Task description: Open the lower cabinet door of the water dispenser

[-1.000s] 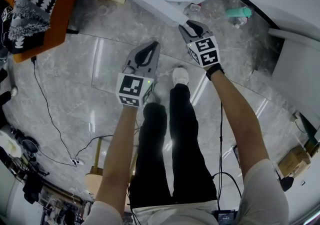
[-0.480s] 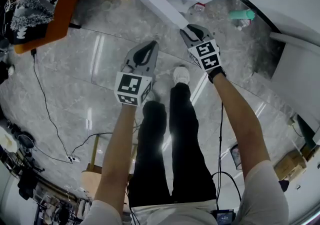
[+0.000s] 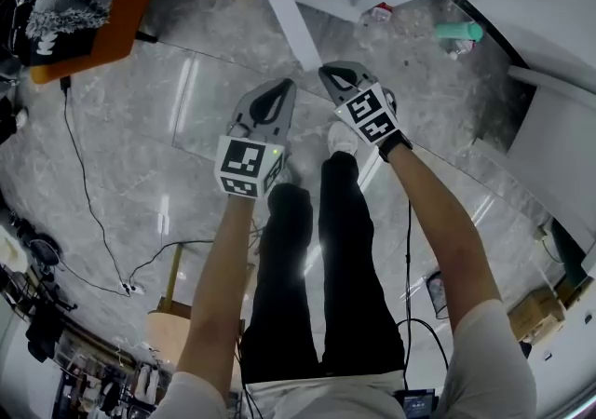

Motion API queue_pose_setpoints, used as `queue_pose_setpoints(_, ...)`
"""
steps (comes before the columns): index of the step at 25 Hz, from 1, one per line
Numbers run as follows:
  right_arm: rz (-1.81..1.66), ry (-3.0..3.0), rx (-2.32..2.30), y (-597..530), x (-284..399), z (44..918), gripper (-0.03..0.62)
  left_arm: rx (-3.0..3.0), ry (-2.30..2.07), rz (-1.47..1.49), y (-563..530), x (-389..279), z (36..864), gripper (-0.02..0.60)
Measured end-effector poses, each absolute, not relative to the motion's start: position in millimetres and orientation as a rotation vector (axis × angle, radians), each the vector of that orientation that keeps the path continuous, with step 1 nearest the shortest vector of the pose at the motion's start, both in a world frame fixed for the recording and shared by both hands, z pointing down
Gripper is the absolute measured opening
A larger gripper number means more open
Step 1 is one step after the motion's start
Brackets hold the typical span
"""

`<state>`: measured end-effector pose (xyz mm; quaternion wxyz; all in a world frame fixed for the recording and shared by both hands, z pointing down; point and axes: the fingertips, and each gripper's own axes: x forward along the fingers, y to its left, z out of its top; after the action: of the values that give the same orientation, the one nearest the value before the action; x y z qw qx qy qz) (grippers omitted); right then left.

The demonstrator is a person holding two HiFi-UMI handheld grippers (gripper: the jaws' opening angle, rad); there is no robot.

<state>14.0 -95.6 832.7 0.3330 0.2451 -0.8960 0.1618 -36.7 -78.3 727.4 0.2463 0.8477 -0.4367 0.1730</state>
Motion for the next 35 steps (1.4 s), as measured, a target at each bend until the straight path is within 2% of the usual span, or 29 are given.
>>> queue_pose_setpoints(16, 0.422, -2.401, 0.459, -67.4, -100.7, 836.0, 0.009, 2.143, -1.406, 0.429, -47.0, -140.7, 733.3, 0.014)
queue_pose_setpoints(35, 0.420, -2.411, 0.413, -71.4, -164.8, 837.7, 0.009, 2.073, -1.497, 0.398, -39.7, -202.4, 735.6, 0.014)
